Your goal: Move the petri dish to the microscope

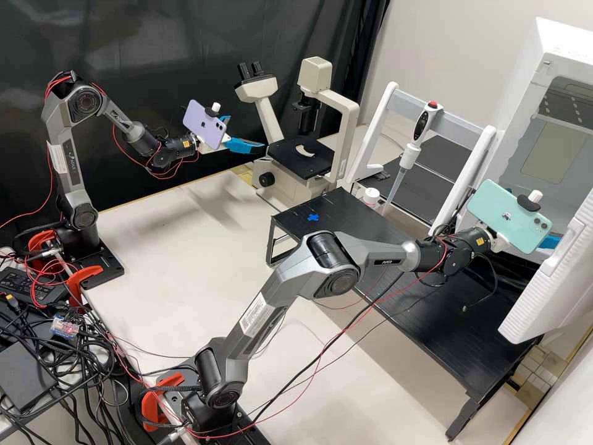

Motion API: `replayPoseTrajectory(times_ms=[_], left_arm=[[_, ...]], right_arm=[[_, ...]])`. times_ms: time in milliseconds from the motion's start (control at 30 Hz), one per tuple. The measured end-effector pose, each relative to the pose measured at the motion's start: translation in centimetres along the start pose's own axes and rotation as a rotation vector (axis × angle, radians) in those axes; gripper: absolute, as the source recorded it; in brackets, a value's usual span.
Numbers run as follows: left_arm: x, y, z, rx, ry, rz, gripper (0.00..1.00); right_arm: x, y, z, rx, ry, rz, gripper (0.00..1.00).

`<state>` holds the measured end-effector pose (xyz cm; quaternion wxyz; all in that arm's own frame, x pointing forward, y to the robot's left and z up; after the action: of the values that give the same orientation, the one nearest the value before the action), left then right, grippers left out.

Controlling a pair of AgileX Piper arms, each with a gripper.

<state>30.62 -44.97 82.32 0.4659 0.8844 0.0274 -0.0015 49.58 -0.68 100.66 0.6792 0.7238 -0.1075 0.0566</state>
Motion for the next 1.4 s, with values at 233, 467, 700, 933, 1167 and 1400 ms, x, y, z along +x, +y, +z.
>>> replayPoseTrajectory(times_ms=[233,467,700,933,1167,1400], left_arm=[[0.0,0.0,0.0,0.000,0.000,0.000,1.00],[0.0,0.0,0.0,0.000,0.000,0.000,1.00],[0.0,0.0,0.0,0.000,0.000,0.000,1.00],[0.0,0.0,0.0,0.000,0.000,0.000,1.00],[0.0,0.0,0.0,0.000,0.000,0.000,1.00],[0.0,0.0,0.0,0.000,0.000,0.000,1.00]], right_arm=[[0.6,-1.6,0.6,-0.006,-0.034,-0.042,1.00],[1.1,-3.5,1.6,-0.054,-0.062,-0.085,1.00],[1.3,-4.3,2.4,-0.080,-0.081,-0.092,1.00],[1.4,-4.2,2.8,-0.085,-0.098,-0.068,1.00],[1.4,-3.8,3.0,-0.107,-0.108,-0.047,1.00],[1.6,-2.7,3.0,-0.123,-0.104,-0.023,1.00]])
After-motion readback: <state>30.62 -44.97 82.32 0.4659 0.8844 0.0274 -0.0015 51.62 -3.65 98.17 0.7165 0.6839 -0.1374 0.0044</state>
